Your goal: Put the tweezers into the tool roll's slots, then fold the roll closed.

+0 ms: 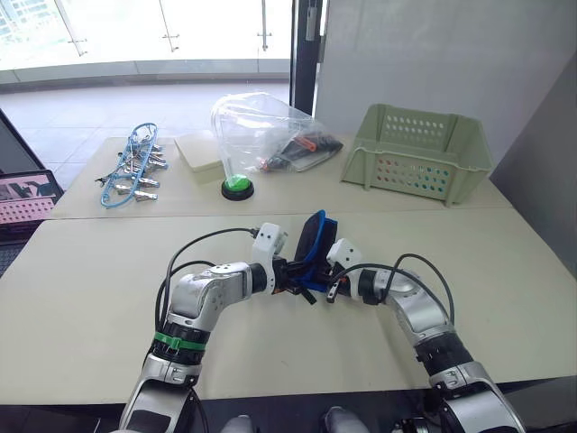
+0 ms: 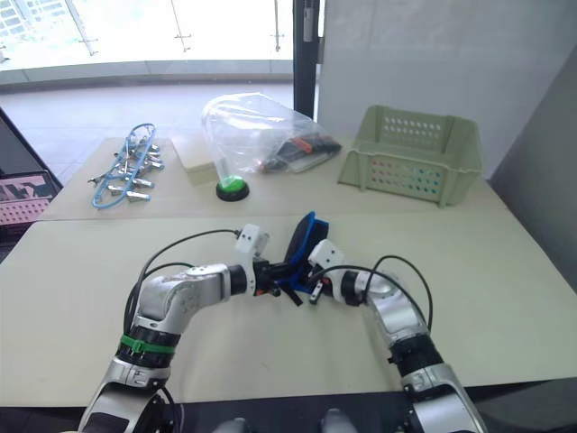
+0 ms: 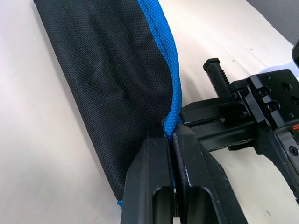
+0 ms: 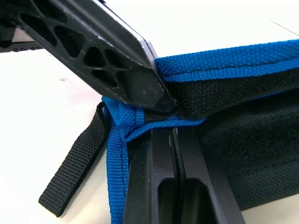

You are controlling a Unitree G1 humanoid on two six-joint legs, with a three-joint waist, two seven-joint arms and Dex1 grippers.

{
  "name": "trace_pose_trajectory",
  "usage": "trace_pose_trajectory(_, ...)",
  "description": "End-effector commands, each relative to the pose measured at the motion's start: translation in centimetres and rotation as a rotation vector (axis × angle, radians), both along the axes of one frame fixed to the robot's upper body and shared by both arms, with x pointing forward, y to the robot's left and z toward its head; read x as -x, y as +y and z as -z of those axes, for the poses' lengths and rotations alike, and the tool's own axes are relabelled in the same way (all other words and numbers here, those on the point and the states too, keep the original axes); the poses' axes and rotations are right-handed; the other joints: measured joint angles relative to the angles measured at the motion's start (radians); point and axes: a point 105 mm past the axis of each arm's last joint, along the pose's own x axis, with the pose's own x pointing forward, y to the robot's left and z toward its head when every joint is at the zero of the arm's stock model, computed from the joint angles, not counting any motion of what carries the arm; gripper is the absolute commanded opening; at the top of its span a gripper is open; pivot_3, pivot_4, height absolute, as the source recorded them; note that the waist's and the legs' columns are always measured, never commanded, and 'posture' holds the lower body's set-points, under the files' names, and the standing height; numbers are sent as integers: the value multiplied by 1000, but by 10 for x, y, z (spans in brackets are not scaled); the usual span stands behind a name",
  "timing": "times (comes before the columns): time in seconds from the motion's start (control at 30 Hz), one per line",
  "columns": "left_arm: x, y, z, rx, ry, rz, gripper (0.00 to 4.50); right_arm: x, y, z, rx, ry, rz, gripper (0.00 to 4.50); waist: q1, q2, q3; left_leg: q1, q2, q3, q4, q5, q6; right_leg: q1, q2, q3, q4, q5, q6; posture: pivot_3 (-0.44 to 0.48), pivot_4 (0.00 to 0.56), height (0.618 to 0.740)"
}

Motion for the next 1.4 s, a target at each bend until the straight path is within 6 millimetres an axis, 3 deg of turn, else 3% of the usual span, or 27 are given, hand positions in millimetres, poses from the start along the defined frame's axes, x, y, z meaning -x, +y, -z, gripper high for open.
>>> trace_pose_trajectory(0.03,3,-3,2,-4,15,36,21,0,-11,-9,-47,15,42,0,2,0,0,0,-1,0,0,0,0,0,-1,0,0,0,1,0,150,740)
trace_pose_trajectory(0.27,0,15,4,-18,21,-1,21,-2,-20,-33,-28,-24,35,0,3,0,0,-2,-3,-1,-1,0,0,-2,-2,0,-1,-1,2,0,150,740)
trace_pose_trajectory(0.73,-1,-2,-9,43,17,46,21,4,-20,-6,140,15,-18,0,-10,0,1,-2,-4,-1,-1,0,0,-1,-3,0,-2,-1,3,0,150,740)
trace_pose_trajectory(0.93,7,-17,4,6,53,115,21,3,-22,-4,149,19,-1,0,-10,0,0,-2,-4,-2,-1,0,0,-1,-3,0,-2,-1,3,0,150,740)
trace_pose_trajectory(1.13,16,-25,32,-123,73,187,21,1,-26,-7,142,13,25,0,-8,0,0,-1,-4,-2,-1,0,0,0,-3,0,-2,-1,3,0,150,740)
trace_pose_trajectory(1.3,19,-25,48,-212,77,212,21,-2,-35,-25,59,4,68,0,2,0,0,-1,-4,-2,0,0,0,1,-3,0,-2,-1,3,0,150,740)
trace_pose_trajectory(1.4,18,-21,54,-239,79,209,21,-4,-47,-47,-10,-16,93,0,12,0,0,-1,-5,-2,0,0,0,1,-3,0,-2,-1,4,0,150,740)
